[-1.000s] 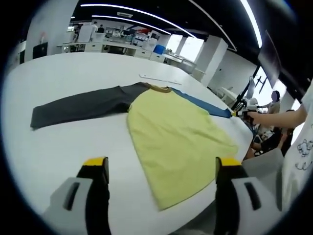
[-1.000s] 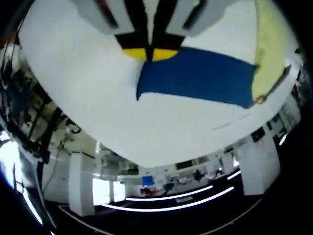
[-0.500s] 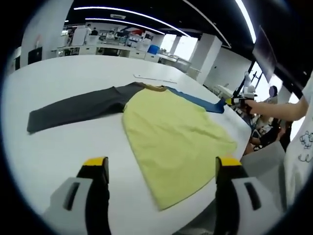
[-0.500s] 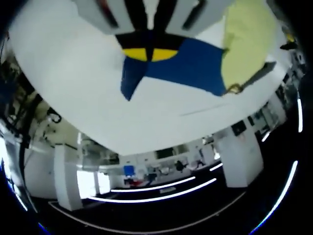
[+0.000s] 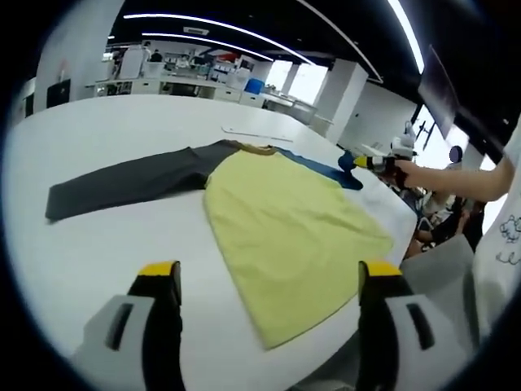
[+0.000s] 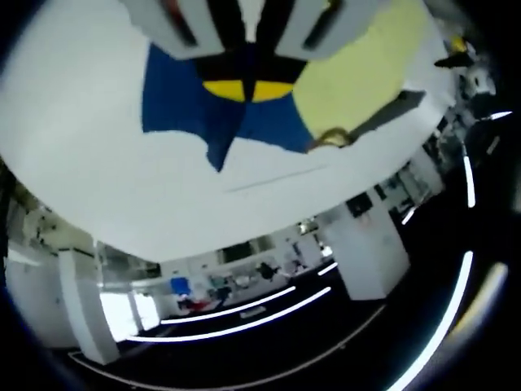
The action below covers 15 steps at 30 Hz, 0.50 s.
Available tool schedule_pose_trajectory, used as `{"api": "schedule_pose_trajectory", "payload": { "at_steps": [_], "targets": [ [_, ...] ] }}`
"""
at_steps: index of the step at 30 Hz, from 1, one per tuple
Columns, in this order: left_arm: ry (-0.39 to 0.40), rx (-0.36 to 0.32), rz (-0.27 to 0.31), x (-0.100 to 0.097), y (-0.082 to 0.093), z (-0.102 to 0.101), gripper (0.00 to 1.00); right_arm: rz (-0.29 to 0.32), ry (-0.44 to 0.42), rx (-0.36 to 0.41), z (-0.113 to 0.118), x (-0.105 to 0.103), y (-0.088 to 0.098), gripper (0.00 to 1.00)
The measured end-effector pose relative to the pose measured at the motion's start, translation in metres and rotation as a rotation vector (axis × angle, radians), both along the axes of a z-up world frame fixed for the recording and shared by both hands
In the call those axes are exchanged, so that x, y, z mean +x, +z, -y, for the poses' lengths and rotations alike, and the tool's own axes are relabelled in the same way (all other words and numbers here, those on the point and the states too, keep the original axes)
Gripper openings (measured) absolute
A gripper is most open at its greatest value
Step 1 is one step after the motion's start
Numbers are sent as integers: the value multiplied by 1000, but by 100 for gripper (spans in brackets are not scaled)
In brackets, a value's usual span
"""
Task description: Fold the garment on the visible template until the final outline fits inside the template.
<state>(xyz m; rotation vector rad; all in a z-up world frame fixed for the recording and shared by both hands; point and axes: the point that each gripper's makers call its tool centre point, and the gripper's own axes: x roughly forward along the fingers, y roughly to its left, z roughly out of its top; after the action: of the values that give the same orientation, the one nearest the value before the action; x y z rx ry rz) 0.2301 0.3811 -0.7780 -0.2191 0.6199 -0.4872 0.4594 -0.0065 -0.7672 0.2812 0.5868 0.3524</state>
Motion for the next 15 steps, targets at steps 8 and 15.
{"api": "schedule_pose_trajectory", "payload": {
  "at_steps": [8, 15],
  "targets": [
    [-1, -6, 6, -1, -2, -1, 86, -10, 91, 34, -56, -1, 0, 0],
    [-10, -9, 8, -1, -2, 0, 85, -19, 169, 79, -109, 6, 6, 0]
  ]
}}
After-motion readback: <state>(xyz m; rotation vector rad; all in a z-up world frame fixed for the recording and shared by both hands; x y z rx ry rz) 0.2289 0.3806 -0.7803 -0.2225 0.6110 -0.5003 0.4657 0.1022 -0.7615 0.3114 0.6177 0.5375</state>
